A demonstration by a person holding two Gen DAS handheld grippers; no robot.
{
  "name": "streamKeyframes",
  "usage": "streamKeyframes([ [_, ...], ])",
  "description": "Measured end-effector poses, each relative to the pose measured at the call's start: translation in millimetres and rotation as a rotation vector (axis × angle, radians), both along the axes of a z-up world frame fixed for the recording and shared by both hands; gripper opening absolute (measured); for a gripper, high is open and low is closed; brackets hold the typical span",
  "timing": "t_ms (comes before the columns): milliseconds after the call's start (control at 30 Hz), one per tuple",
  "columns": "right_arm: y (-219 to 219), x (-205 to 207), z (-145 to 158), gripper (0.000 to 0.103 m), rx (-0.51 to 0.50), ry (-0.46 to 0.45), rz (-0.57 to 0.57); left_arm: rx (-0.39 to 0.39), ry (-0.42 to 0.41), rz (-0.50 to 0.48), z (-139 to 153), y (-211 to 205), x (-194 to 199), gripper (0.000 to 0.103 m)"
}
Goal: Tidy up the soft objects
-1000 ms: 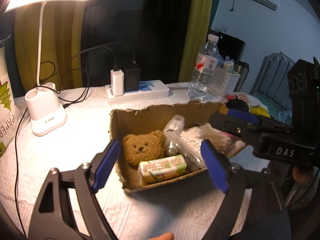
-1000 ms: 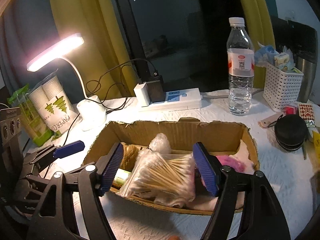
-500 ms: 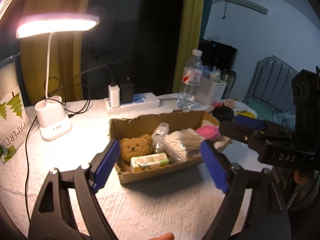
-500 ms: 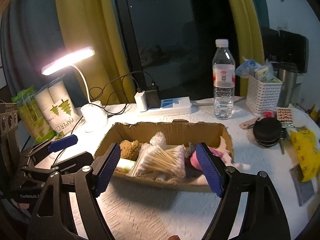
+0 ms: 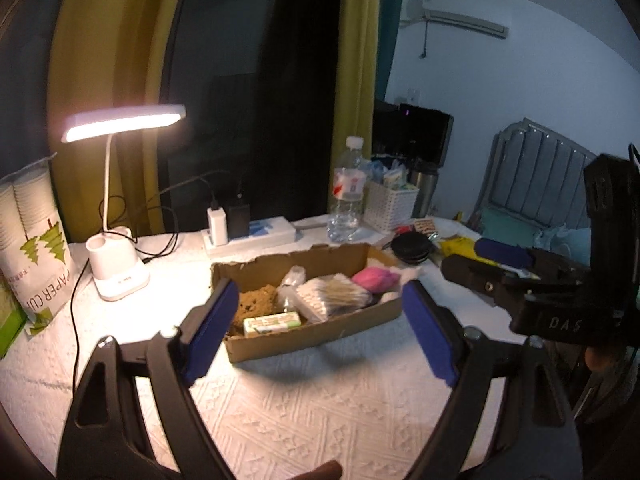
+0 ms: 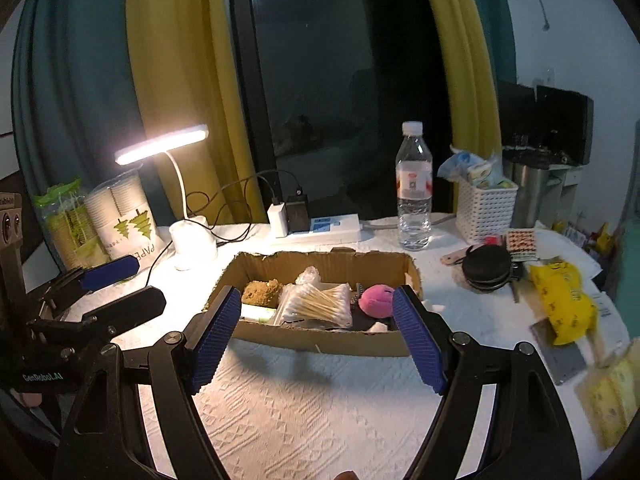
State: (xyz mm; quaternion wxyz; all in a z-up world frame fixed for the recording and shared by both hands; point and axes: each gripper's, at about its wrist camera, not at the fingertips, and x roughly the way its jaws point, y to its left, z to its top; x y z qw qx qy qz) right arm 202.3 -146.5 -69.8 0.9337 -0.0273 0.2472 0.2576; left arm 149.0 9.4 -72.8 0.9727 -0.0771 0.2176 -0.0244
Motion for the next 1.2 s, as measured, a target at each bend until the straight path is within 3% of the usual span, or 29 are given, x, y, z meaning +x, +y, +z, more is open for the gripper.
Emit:
streamKeyframes([
  [700, -33.6, -84.8, 80.0, 0.081, 0.006, -0.197, -0.115, 0.039, -0.175, -0.014, 88.9, -30.1, -64.7, 0.093],
  [1200, -34.2, -91.3, 107.1, 0.081, 0.016, -0.255, -0.125, 0.074, -0.216, 0.045, 111.8, -22.6, -74.5, 0.094],
])
